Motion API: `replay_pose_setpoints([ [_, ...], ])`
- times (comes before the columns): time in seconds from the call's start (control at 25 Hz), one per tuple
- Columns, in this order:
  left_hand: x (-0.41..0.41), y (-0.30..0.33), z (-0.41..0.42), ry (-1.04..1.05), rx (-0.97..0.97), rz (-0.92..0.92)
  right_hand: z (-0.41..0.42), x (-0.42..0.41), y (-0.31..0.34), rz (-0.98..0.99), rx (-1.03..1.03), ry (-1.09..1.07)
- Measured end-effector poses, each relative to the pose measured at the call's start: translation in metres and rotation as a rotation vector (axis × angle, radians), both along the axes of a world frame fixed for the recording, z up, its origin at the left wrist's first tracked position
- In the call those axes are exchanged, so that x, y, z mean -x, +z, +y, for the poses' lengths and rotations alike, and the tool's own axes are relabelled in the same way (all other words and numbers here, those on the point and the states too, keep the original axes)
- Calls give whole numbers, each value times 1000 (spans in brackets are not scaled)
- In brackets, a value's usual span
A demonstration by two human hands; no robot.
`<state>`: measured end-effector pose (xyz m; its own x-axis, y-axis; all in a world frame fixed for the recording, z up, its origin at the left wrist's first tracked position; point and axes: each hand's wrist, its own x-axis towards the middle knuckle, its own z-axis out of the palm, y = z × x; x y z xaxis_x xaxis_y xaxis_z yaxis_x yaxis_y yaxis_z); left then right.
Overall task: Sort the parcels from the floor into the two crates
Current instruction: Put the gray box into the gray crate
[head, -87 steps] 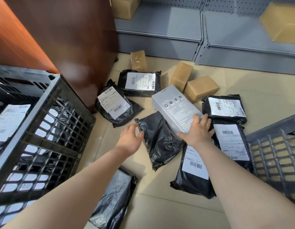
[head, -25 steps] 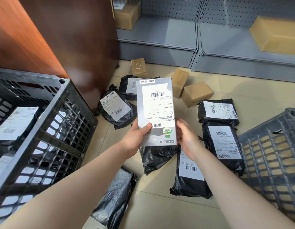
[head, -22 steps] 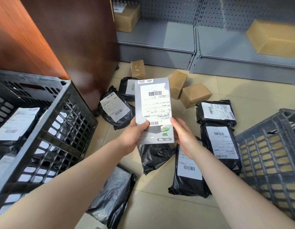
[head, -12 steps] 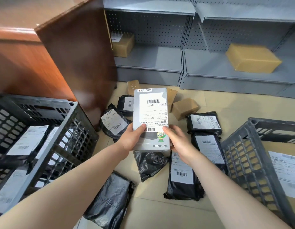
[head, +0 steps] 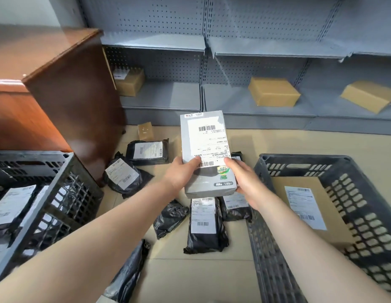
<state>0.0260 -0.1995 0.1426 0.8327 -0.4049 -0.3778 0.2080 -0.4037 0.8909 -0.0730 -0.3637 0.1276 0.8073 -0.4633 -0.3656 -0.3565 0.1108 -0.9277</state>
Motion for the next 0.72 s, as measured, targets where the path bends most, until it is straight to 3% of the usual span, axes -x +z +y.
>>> replay_pose_setpoints([
  [0.24, 58, 27, -71, -112, 63, -5, -58, 66, 40, -1, 82, -115],
  [0.52, 121, 28, -133, -259, 126, 55, -130, 160, 50, 100, -25, 5],
  [0.72, 149, 32, -158, -556, -70, -210, -176, 178, 52, -78, 104, -544],
])
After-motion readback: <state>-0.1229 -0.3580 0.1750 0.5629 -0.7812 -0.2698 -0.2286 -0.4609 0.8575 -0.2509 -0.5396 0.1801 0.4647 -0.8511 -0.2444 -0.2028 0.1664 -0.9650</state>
